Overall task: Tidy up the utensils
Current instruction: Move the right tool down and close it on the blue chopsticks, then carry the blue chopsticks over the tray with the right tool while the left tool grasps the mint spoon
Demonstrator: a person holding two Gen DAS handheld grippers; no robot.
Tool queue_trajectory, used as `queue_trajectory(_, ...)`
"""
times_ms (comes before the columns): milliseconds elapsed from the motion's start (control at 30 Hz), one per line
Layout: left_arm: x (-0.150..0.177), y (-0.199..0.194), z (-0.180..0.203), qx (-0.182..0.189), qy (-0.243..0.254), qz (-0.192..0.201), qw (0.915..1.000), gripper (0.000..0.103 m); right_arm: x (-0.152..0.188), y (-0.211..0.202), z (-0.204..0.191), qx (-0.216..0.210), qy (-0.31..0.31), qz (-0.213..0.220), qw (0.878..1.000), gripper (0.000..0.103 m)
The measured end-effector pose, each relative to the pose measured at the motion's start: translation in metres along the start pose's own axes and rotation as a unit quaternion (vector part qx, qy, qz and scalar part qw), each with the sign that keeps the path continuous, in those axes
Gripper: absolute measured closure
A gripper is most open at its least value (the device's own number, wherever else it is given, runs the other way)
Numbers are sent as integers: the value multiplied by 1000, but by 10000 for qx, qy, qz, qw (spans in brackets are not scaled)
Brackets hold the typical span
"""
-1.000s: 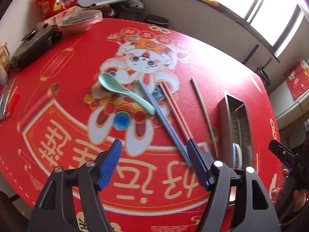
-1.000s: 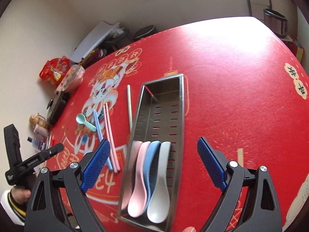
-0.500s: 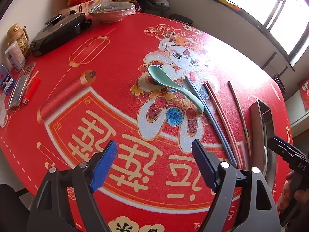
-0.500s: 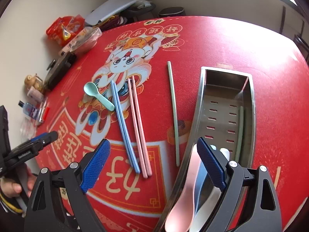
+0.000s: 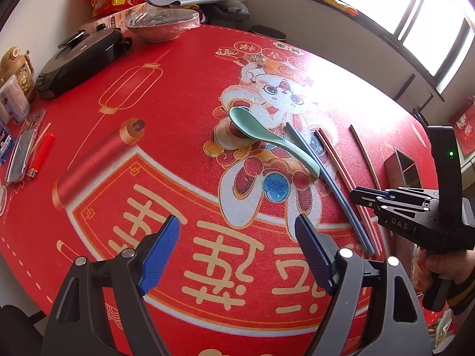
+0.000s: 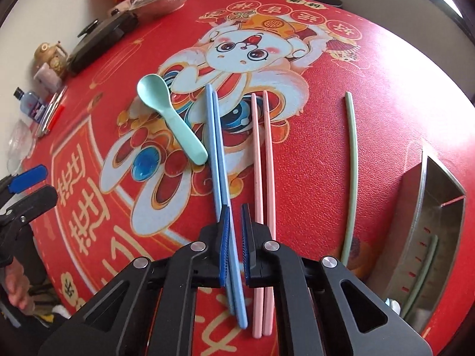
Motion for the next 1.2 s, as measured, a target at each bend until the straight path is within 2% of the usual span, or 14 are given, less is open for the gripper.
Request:
queue_trajectory(233, 0, -4, -15, -68, -199, 45, 9998, 26, -2, 8, -7, 87, -46, -43, 9999, 96)
queue_trajectory(600, 1, 0, -5, -39, -65, -38, 10000, 25, -4, 16, -7, 291, 107, 41, 9995, 96)
queue_trajectory(700, 1, -1, -3, -33, -51, -36, 10000, 25, 1, 12, -10, 355, -32, 103, 9993, 96)
queue_trajectory(933, 0, -4, -1, -56, -62, 0, 10000, 25, 10, 9, -4, 179, 19, 228, 9996, 97)
queue_trajectory(1200, 1, -5, -3, -45, -125, 18, 9999, 25, 13, 6, -4, 179, 225, 67, 9996, 97)
Point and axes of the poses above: each gripper's, at about its wrist camera, not at the fingertips, and y roughly the way its jaws point, z to its right, x to its underside, the point moved 5 cm from there along y, roughly the way its jaws point, and after that the axes turned 15 degrees about x, right-handed, at the moved point
